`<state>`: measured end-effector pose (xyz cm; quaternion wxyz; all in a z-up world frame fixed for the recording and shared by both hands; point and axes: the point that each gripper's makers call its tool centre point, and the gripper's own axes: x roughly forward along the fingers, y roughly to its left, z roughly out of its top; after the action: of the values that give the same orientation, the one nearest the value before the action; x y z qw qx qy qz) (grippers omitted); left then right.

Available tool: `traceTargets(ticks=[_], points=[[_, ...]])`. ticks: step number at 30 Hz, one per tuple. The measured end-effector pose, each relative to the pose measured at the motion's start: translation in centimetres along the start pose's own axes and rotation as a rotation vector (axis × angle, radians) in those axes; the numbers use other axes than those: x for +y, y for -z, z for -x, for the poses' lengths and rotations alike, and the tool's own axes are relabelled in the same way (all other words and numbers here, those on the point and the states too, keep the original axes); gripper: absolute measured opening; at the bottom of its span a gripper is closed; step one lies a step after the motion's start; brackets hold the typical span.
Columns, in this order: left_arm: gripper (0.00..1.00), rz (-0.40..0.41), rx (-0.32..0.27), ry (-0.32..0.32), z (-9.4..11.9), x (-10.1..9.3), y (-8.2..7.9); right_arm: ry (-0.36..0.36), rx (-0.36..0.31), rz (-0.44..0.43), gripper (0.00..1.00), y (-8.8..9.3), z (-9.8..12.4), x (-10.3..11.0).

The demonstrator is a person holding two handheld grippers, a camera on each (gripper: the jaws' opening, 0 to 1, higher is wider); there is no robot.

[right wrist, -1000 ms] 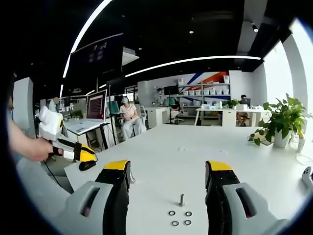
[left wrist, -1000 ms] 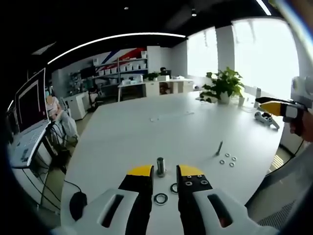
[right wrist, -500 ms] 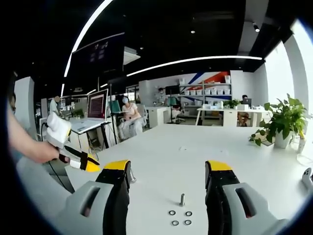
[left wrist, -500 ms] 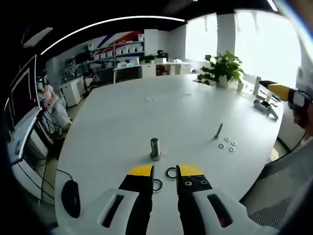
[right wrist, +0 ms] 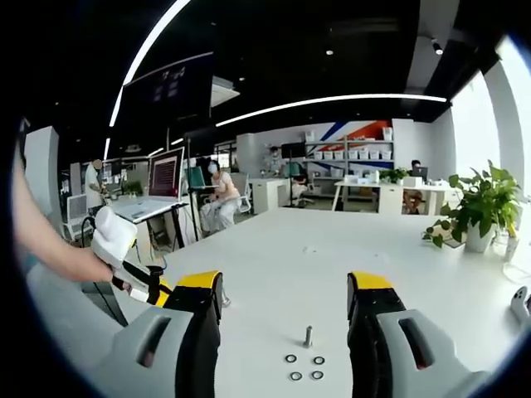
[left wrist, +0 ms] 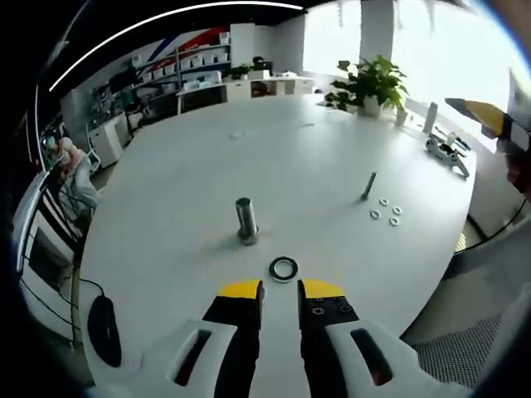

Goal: Place the washer onto the threaded stud by aligning its center hole with the stud, sliding it down to the base, and recovering from edge contact or off-axis alignment until the washer reaches the visible bottom stop.

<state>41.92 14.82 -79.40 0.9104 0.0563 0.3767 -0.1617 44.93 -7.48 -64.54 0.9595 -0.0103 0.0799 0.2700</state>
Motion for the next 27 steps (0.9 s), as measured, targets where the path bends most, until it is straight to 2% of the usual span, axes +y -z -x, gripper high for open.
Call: traceTargets(ticks=[6, 13, 18, 27], points=[[0.14, -0.02, 0.077, 0.024, -1.1, -0.2, 1.7, 0.006, 0.003, -0.004, 0.63, 0.1, 0.0, -0.2], [0.14, -0.06, 0.138, 0.033, -1.8, 0.7, 2.5, 0.001, 0.012, 0.009, 0.63, 0.2, 0.0, 0.0], [0.14, -0.074, 0.159, 0.031, -2.3, 1.6, 2.7, 0.002, 0.017, 0.015, 0.63, 0.3, 0.0, 0.0], [0.13, -0.109, 0.198, 0.041, -3.0, 1.9, 3.3, 0.01, 0.018, 0.02, 0.63, 0.3, 0.0, -0.1]])
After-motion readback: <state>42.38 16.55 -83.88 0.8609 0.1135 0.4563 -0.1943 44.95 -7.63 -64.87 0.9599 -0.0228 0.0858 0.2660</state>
